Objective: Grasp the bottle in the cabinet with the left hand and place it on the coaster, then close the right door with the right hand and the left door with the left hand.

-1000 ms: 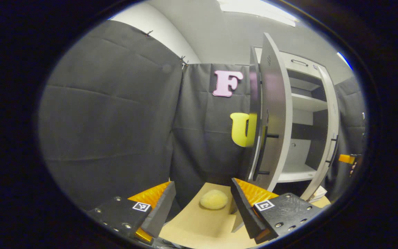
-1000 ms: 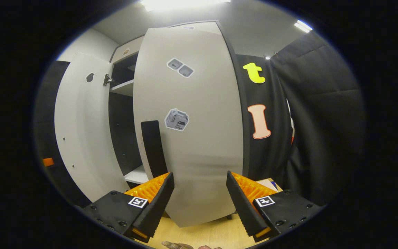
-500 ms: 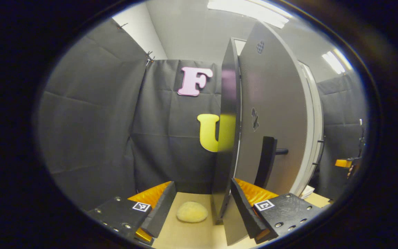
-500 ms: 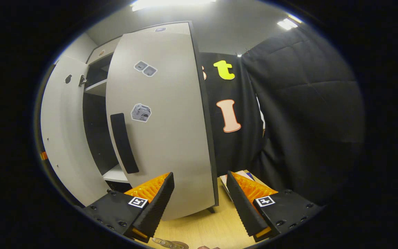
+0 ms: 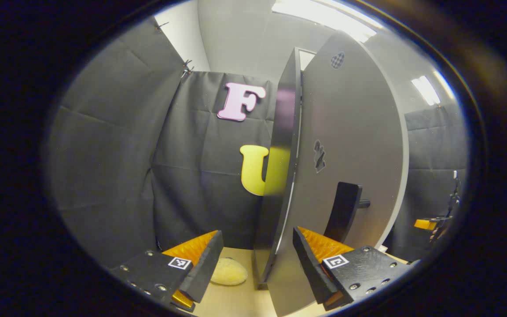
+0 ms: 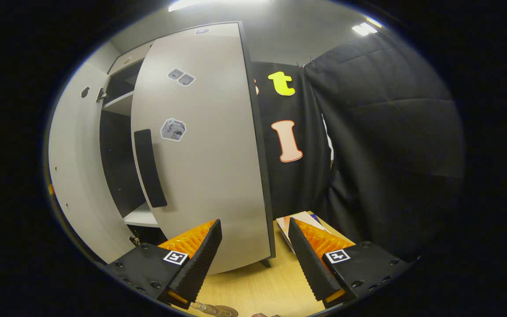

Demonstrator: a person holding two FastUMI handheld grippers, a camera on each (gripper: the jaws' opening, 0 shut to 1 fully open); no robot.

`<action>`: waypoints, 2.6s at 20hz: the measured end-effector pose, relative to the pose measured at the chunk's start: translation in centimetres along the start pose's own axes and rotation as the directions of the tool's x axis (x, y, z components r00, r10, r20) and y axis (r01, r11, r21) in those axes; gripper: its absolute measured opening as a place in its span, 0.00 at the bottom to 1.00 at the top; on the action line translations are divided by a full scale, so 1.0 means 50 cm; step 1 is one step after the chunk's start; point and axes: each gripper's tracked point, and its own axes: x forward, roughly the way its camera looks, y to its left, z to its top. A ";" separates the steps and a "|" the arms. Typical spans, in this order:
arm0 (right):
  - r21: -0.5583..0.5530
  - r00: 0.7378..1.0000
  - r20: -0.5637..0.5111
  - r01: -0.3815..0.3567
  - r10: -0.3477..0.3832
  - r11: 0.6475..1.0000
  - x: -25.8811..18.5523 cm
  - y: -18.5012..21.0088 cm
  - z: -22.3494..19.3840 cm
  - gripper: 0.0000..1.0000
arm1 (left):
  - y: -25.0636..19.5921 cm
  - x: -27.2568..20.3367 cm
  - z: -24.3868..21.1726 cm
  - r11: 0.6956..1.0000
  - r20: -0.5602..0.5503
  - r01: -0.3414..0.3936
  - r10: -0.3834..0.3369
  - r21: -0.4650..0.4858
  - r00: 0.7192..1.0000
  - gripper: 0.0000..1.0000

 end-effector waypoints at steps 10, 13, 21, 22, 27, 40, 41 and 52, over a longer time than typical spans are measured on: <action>-0.054 0.974 -0.055 -0.224 0.221 0.973 0.063 0.070 0.022 0.97 | -0.173 0.000 -0.012 0.996 -0.020 -0.075 0.076 0.040 0.997 0.99; -0.078 0.969 -0.062 -0.243 0.239 0.967 0.068 0.036 0.026 0.92 | -0.229 0.008 -0.023 0.995 -0.020 -0.100 0.101 0.024 0.995 0.99; -0.039 0.971 -0.036 -0.238 0.237 0.970 0.078 -0.087 0.051 0.98 | -0.422 0.062 -0.047 0.999 -0.040 -0.036 0.037 0.023 0.999 0.99; -0.035 0.973 -0.031 -0.232 0.230 0.972 0.080 -0.103 0.054 0.98 | -0.434 0.059 -0.050 0.998 -0.046 -0.045 0.047 0.048 0.998 0.99; -0.040 0.973 -0.028 -0.228 0.227 0.973 0.086 -0.159 0.046 0.97 | -0.458 -0.009 -0.053 0.993 -0.033 -0.095 0.098 0.071 0.995 0.99; -0.050 0.981 0.033 -0.189 0.191 0.981 0.057 -0.143 0.102 0.97 | -0.430 -0.196 -0.044 0.985 0.021 -0.161 0.160 0.056 0.987 0.99; -0.045 0.984 0.030 -0.172 0.174 0.984 0.052 -0.141 0.101 0.97 | -0.419 -0.194 -0.043 0.985 0.021 -0.163 0.162 0.062 0.987 0.99; -0.041 0.999 0.031 -0.042 0.043 0.998 0.005 -0.122 0.091 0.97 | -0.325 -0.207 -0.074 0.992 -0.004 -0.125 0.125 0.021 0.992 0.99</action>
